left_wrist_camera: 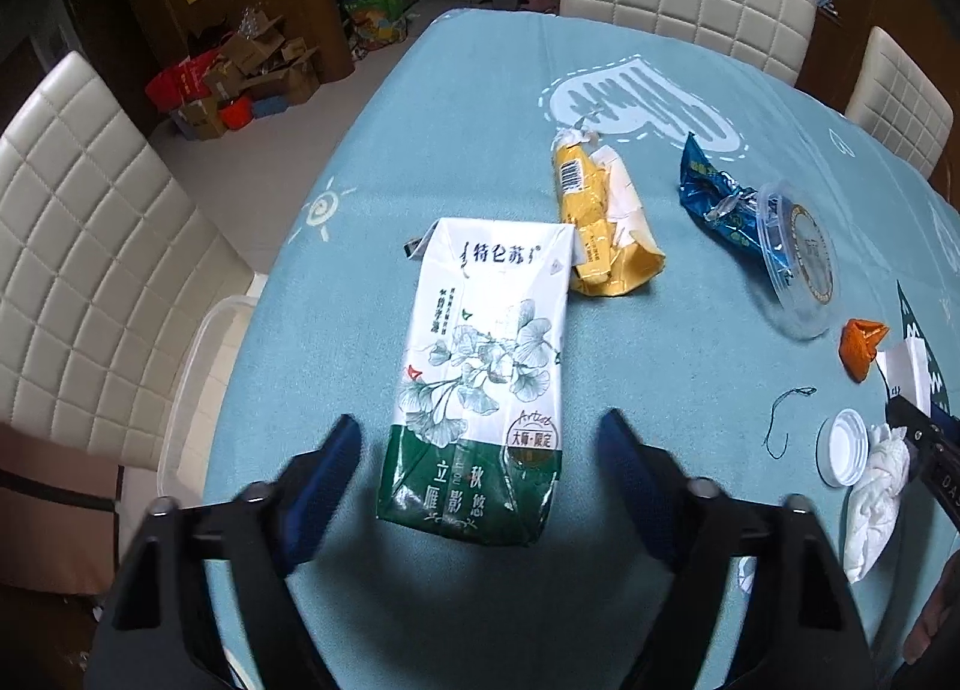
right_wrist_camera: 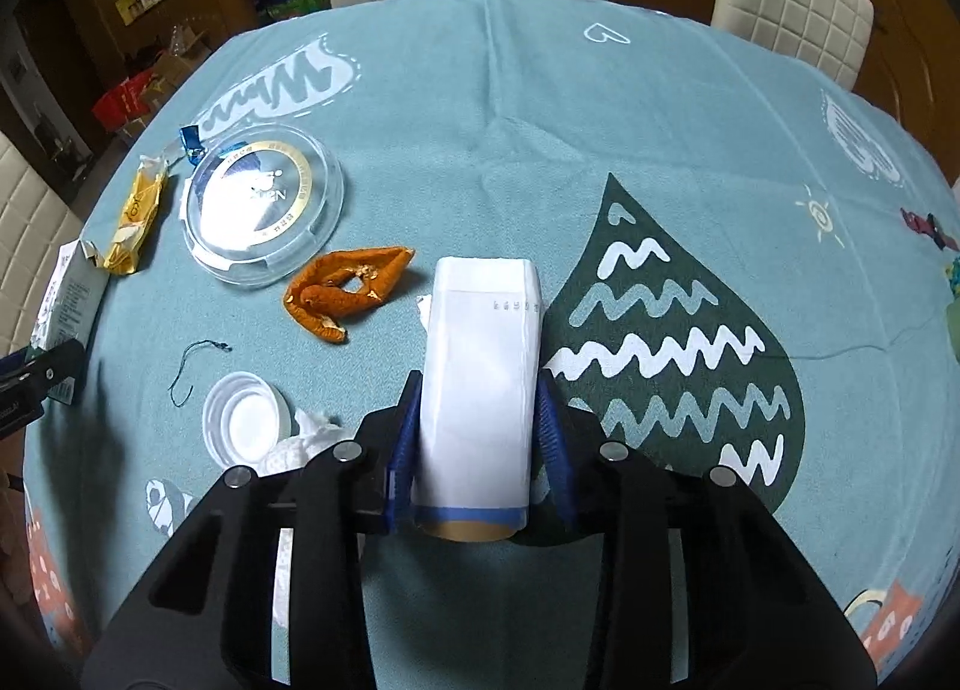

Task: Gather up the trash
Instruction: 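Grasp the green-and-white milk carton with the left tool while the right tool grasps the white box, then carry the milk carton and white box to the clear bin and release them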

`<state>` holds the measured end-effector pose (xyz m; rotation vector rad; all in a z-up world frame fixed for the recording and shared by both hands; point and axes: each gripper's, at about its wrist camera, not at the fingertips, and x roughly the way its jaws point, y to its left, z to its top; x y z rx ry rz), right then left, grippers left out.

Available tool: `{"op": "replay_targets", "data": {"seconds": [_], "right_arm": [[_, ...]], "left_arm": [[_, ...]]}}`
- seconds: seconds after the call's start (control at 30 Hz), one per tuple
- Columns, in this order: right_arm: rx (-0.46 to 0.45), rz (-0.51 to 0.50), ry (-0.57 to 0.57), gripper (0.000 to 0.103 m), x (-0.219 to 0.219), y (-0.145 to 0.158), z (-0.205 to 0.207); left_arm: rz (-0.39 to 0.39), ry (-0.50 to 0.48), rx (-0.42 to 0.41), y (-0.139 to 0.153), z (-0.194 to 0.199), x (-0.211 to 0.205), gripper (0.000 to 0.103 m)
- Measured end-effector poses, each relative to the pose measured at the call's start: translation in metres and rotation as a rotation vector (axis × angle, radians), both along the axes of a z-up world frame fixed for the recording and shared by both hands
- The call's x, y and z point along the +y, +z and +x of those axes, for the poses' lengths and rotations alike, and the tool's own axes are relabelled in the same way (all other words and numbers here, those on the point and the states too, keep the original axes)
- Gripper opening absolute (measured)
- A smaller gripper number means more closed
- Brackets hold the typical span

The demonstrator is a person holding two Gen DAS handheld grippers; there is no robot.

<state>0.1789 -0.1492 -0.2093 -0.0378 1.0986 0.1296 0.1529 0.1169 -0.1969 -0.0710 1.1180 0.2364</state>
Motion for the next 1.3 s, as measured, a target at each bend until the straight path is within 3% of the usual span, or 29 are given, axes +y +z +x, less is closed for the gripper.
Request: {"op": "replay_targets", "data": {"seconds": [0.03, 0.43, 1.3], "right_arm": [[-0.008, -0.003, 0.003, 0.035, 0.000, 0.002, -0.002], [-0.081, 0.025, 0.087, 0.035, 0.014, 0.039, -0.033], [-0.159, 0.060, 0.298, 0.035, 0.045, 0.068, -0.117]], "left_arm": [[0.013, -0.017, 0.001, 0.001, 0.000, -0.003, 0.050], [0.022, -0.075, -0.103, 0.041, -0.035, -0.018, 0.050], [0.054, -0.132, -0.139, 0.064, -0.121, -0.053, 0.050]]}}
